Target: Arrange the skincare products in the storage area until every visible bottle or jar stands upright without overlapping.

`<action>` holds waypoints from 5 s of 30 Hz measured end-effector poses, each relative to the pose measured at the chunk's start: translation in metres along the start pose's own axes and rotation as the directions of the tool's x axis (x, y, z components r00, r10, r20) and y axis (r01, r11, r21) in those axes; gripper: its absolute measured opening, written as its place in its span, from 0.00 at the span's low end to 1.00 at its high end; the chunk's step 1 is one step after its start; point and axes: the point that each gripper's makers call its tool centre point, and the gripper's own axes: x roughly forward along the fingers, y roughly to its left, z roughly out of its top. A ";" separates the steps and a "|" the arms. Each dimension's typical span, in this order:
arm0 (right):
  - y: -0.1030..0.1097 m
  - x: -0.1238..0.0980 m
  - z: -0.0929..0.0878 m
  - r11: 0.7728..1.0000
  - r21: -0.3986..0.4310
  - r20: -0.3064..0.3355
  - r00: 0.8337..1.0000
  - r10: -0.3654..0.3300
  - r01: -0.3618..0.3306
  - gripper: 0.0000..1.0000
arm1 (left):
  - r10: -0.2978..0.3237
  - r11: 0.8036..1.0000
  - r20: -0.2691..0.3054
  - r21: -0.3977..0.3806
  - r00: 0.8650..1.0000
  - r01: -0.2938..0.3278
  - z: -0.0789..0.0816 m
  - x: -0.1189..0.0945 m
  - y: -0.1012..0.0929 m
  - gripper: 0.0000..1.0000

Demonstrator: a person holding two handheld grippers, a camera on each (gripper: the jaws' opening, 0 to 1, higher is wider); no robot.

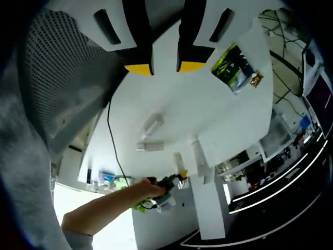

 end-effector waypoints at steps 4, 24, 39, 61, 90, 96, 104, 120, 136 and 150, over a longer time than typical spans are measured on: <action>-0.005 0.007 -0.001 1.000 -0.010 -0.012 1.000 -0.009 0.009 0.24 | 0.002 1.000 -0.005 0.000 1.000 -0.002 -0.001 0.000 0.001 0.16; -0.025 0.025 -0.012 0.999 -0.032 -0.051 0.998 -0.039 0.038 0.24 | 0.013 1.000 -0.046 0.011 0.999 -0.013 -0.009 0.002 0.002 0.14; -0.033 0.040 -0.016 0.997 -0.059 -0.050 0.997 -0.058 0.055 0.24 | 0.010 1.000 -0.074 0.021 0.997 -0.009 -0.015 0.003 0.002 0.14; -0.029 0.050 -0.016 0.993 -0.101 0.056 0.997 -0.049 0.055 0.24 | 0.006 1.000 -0.103 0.023 0.995 -0.004 -0.020 0.005 0.001 0.14; -0.024 0.045 -0.020 0.985 -0.167 0.046 0.998 -0.032 0.040 0.25 | 0.019 0.999 -0.089 0.029 0.996 -0.017 -0.017 0.004 0.003 0.13; -0.023 0.044 -0.021 0.983 -0.183 0.017 1.000 -0.025 0.028 0.25 | 0.020 0.999 -0.088 0.031 0.996 -0.017 -0.016 0.004 0.003 0.13; -0.018 0.042 -0.022 0.988 -0.156 -0.019 1.000 0.014 -0.016 0.30 | 0.023 0.999 -0.091 0.027 0.996 -0.020 -0.017 0.004 0.004 0.12; -0.015 0.018 0.001 0.980 -0.189 -0.039 0.998 0.050 -0.057 0.36 | 0.021 0.999 -0.080 0.035 0.997 -0.019 -0.014 0.002 0.004 0.08; -0.005 0.016 0.009 0.916 -0.324 -0.174 0.967 0.188 -0.237 0.37 | -0.002 1.000 -0.092 0.027 0.996 0.005 -0.016 0.003 0.000 0.04; -0.010 0.011 0.012 0.486 -0.671 -0.585 0.803 0.118 -0.560 0.52 | -0.017 1.000 -0.104 0.020 0.994 0.019 -0.018 0.004 -0.002 0.02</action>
